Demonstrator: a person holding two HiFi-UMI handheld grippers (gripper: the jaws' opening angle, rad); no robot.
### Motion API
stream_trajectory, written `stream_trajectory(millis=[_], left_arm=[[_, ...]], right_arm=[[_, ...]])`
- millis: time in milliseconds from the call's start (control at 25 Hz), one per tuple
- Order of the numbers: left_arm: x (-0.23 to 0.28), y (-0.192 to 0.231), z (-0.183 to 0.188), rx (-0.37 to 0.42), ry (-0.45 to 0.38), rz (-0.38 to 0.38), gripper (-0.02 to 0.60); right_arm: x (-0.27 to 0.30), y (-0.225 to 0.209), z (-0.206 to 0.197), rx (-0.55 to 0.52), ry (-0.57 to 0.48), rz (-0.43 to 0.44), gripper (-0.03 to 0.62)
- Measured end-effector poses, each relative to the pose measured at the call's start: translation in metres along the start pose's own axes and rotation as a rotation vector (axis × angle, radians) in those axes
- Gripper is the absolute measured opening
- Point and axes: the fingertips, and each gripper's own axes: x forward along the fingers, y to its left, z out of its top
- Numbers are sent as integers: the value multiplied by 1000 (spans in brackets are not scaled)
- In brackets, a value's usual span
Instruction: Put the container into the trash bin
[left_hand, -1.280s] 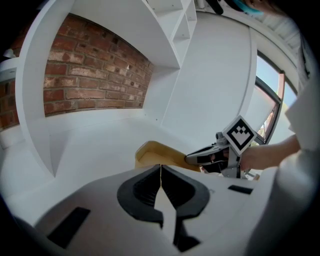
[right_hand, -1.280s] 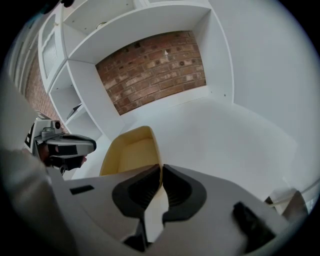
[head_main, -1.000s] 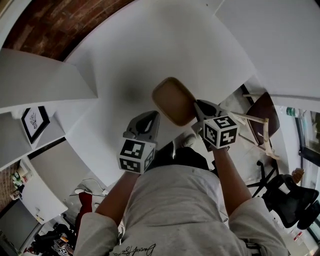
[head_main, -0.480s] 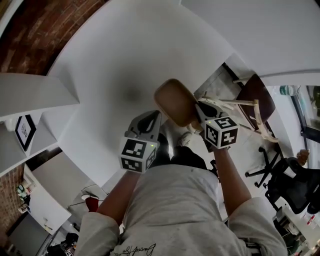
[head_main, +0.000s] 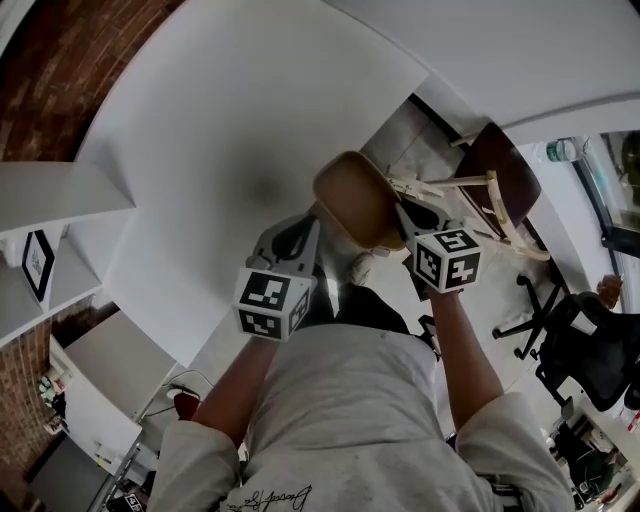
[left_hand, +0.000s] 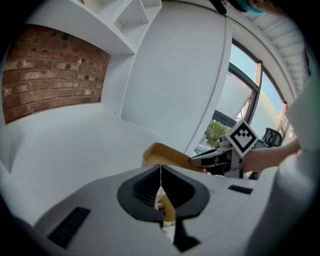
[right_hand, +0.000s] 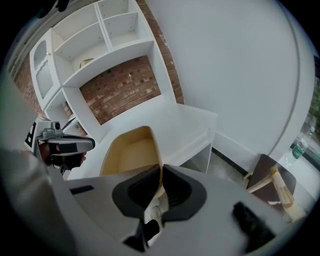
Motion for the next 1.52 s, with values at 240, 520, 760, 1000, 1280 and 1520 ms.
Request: stream_trajectory(millis=[240, 520, 760, 1000, 1280, 1520], left_arm=[[11, -40, -7, 25, 13, -31, 18], [22, -85, -15, 61, 26, -63, 18], [31, -119, -24, 91, 43, -89, 18], [43, -153, -37, 115, 71, -124, 18], [52, -186, -46, 150, 97, -176, 18], [56, -193, -50, 162, 118, -209, 18]], right_arm=[[-32, -27, -23, 37, -19, -27, 40], [-67, -55, -52, 78, -40, -57, 40], [-97, -78, -80, 117, -54, -85, 40], [-122, -97, -106, 153, -66, -101, 40], [-142, -113, -130, 187, -74, -123, 40], [-144, -119, -137, 217, -75, -135, 40]])
